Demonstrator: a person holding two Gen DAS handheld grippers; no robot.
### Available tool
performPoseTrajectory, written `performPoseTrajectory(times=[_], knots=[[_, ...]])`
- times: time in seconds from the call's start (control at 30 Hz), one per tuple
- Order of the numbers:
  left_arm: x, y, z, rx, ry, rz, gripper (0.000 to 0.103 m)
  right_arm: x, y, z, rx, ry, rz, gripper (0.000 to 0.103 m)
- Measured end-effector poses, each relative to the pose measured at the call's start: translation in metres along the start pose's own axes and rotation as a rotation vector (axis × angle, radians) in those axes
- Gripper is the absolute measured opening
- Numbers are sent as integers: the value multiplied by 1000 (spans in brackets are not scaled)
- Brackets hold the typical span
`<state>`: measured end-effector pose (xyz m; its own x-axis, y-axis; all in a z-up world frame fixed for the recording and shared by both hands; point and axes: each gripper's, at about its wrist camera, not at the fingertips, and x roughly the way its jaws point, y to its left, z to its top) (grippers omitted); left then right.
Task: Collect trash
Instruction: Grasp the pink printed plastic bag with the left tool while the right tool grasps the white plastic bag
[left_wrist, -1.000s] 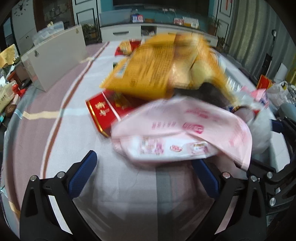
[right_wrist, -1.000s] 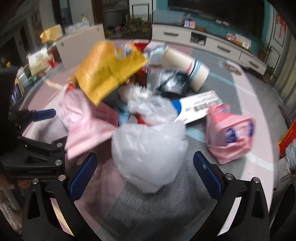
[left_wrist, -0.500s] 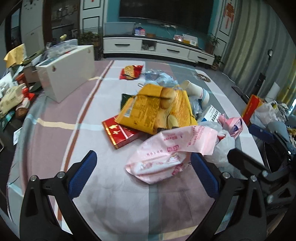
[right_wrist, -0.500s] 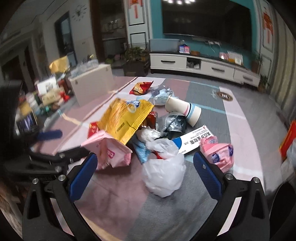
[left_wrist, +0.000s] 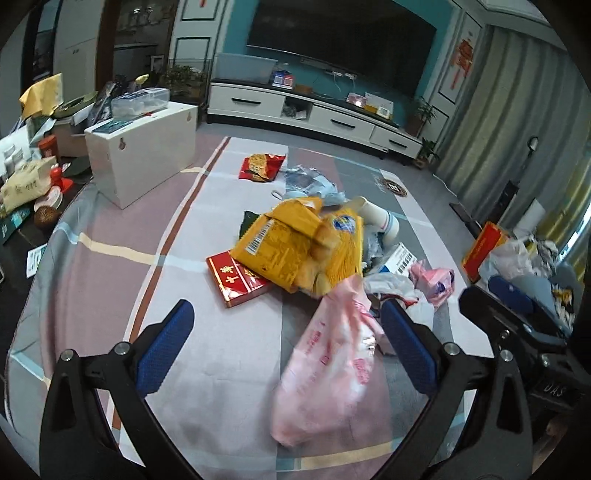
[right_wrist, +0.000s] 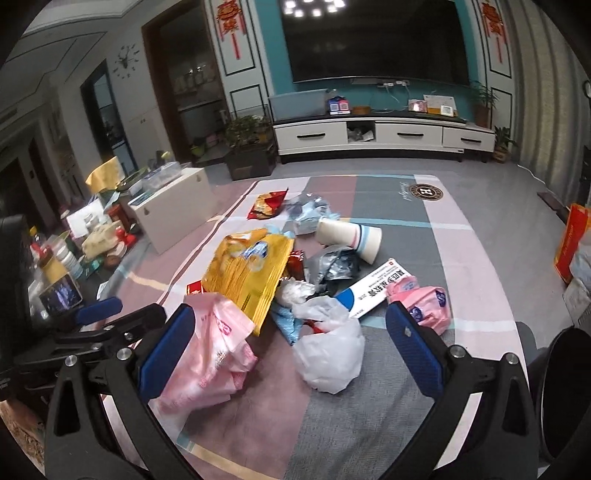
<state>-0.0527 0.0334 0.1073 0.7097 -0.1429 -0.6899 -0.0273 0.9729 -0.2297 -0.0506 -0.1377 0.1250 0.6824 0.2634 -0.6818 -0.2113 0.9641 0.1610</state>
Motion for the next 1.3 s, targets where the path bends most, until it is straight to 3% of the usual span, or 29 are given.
performPoseTrajectory(times=[0.1, 0.57, 0.8, 1.2, 1.3], knots=[[-3, -1, 0, 26, -19, 33, 100, 2, -7, 0, 30, 7, -11, 101], [0, 23, 0, -43, 9, -35, 100, 1, -16, 0, 63, -3, -60, 97], [10, 19, -7, -21, 55, -55, 100, 1, -17, -1, 60, -6, -92, 94], [48, 15, -20, -20, 161, -133, 100, 12, -19, -5, 46, 26, -132, 79], [60, 16, -24, -22, 196, -108, 96, 19, -21, -7, 58, 48, -109, 76]])
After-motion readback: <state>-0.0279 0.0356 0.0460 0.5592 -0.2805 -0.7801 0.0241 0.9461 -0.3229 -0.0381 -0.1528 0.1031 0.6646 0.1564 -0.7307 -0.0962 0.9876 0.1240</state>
